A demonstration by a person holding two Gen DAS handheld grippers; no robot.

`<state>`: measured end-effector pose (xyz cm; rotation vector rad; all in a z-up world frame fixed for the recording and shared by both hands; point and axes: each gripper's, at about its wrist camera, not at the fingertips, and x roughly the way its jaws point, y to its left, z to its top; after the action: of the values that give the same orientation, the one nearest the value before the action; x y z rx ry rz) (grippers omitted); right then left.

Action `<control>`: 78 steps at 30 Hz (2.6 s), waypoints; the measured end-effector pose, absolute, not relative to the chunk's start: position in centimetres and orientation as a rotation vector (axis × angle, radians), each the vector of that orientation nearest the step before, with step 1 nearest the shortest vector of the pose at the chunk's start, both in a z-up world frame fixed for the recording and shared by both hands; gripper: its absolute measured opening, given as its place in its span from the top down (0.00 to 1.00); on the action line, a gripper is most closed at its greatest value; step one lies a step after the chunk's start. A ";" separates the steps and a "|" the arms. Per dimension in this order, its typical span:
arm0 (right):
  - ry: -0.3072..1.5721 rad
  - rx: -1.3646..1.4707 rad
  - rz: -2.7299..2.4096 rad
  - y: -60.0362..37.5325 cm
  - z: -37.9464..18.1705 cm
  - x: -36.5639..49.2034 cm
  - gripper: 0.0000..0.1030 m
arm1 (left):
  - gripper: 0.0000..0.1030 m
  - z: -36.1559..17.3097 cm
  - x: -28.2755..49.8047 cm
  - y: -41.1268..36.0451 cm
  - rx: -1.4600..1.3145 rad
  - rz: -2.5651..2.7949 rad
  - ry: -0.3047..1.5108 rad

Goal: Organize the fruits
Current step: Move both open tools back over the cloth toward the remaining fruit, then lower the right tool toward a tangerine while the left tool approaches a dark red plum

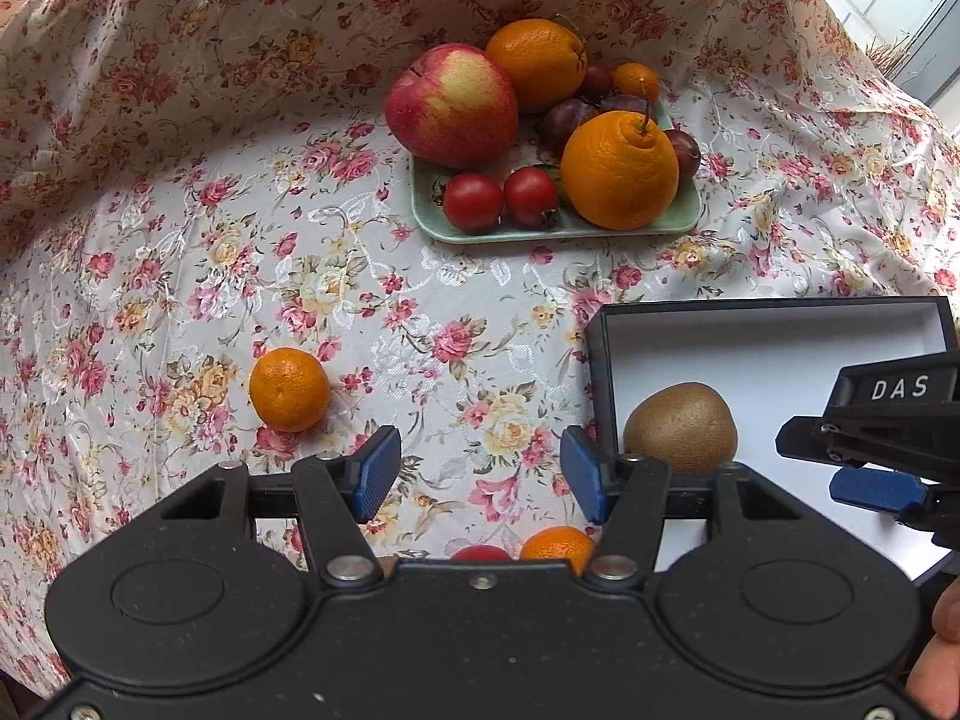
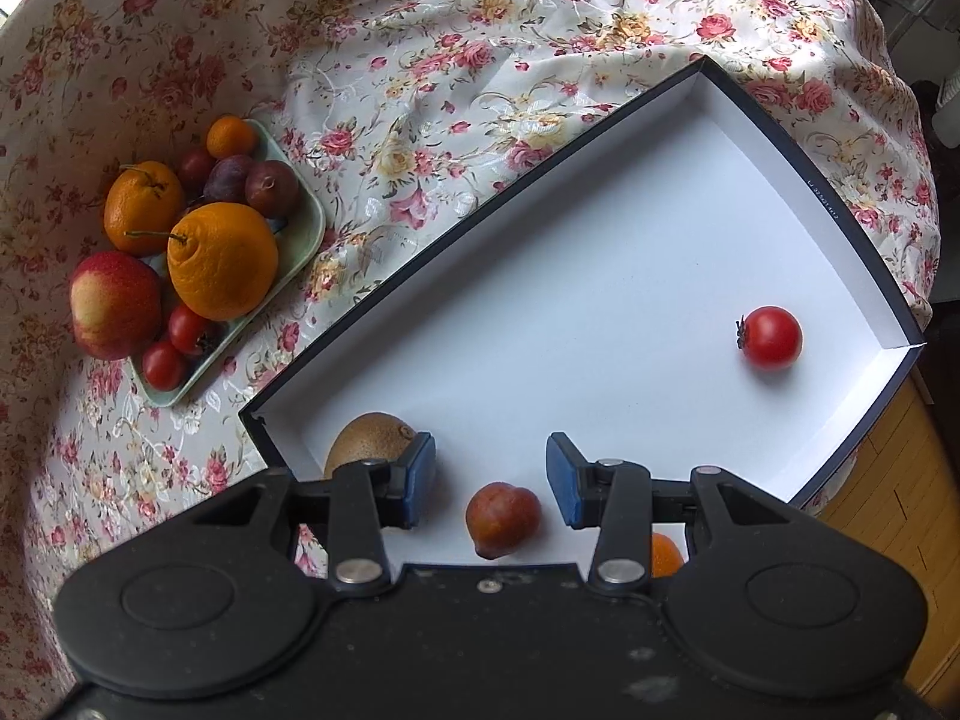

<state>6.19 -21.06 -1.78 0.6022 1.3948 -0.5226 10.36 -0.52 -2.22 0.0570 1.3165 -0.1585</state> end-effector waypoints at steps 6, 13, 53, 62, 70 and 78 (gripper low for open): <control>1.404 0.594 -0.477 -18.4 -1.7 7.2 0.57 | 0.40 -2.1 11.0 2.6 0.030 -0.115 1.324; 1.414 0.580 -0.396 -15.1 -1.3 8.1 0.57 | 0.40 -2.1 11.5 5.8 -0.006 -0.069 1.339; 1.541 0.541 -0.211 -8.0 -3.6 4.0 0.57 | 0.40 -0.2 7.7 12.4 -0.103 0.001 1.336; 1.545 0.637 -0.283 -8.9 -5.4 4.1 0.57 | 0.40 -0.1 8.0 12.5 -0.111 0.000 1.337; 1.455 0.684 -0.290 -8.9 -5.4 5.3 0.56 | 0.40 -0.2 8.3 12.8 -0.120 0.007 1.340; 1.410 0.703 -0.230 -8.2 -5.7 6.0 0.56 | 0.40 -0.1 8.3 13.3 -0.133 0.014 1.338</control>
<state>6.01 -8.22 -5.69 0.7028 1.4104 -0.2300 8.27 13.32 -0.09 -0.1328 1.3379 0.0136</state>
